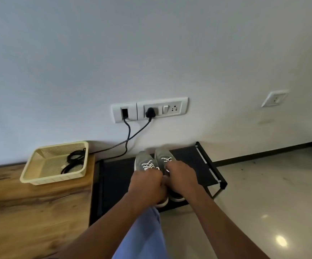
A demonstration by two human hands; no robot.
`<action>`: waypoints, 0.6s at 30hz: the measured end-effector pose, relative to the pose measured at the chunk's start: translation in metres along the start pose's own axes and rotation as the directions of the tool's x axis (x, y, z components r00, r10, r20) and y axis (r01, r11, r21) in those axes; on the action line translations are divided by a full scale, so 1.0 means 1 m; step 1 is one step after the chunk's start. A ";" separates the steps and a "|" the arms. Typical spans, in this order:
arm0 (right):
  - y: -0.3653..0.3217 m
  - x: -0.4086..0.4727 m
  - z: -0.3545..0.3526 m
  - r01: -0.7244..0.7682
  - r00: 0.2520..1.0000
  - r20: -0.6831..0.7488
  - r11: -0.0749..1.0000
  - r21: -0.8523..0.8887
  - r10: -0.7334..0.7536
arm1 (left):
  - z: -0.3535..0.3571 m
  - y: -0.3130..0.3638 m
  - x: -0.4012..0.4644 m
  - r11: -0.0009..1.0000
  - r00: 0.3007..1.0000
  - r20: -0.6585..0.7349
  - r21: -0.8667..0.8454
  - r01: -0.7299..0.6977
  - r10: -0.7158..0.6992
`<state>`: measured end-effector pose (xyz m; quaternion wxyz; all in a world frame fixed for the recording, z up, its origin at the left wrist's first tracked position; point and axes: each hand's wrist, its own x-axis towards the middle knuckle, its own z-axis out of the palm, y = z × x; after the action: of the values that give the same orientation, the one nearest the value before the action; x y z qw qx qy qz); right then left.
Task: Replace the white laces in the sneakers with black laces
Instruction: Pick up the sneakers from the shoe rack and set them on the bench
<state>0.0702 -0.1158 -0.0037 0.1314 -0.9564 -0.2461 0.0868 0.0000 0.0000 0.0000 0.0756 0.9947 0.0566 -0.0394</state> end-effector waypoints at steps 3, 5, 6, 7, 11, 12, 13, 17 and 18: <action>0.015 0.005 0.011 -0.054 0.995 0.074 0.994 -0.097 0.061 | 0.013 0.014 0.012 0.998 0.998 0.062 0.058 -0.017 0.014; 0.023 0.007 0.019 -0.088 0.989 0.108 0.987 -0.136 0.103 | 0.022 0.022 0.017 0.997 0.995 0.099 0.073 0.001 -0.008; 0.025 0.008 0.023 -0.088 0.986 0.124 0.984 -0.157 0.108 | 0.026 0.025 0.019 0.997 0.992 0.124 0.077 0.011 -0.020; 0.029 0.009 0.028 -0.082 0.985 0.132 0.980 -0.179 0.106 | 0.031 0.026 0.022 0.996 0.989 0.141 0.082 0.022 -0.034; 0.036 0.016 0.041 -0.103 0.982 0.136 0.971 -0.214 0.134 | 0.050 0.028 0.030 0.992 0.984 0.158 0.108 0.065 -0.081; 0.037 0.018 0.045 -0.120 0.979 0.140 0.972 -0.203 0.150 | 0.055 0.027 0.032 0.991 0.982 0.162 0.110 0.077 -0.094; 0.037 0.020 0.049 -0.140 0.975 0.144 0.973 -0.185 0.168 | 0.060 0.026 0.034 0.990 0.980 0.170 0.107 0.091 -0.108; 0.040 0.025 0.063 -0.192 0.965 0.157 0.973 -0.128 0.211 | 0.083 0.020 0.038 0.988 0.963 0.220 0.039 0.147 -0.152; 0.040 0.024 0.065 -0.200 0.962 0.164 0.972 -0.120 0.218 | 0.087 0.019 0.038 0.986 0.960 0.227 0.017 0.164 -0.163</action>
<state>0.0942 -0.1238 -0.0796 0.0501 -0.9711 -0.1583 0.1716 0.0342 -0.0278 -0.0867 0.0789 0.9755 0.1295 -0.1593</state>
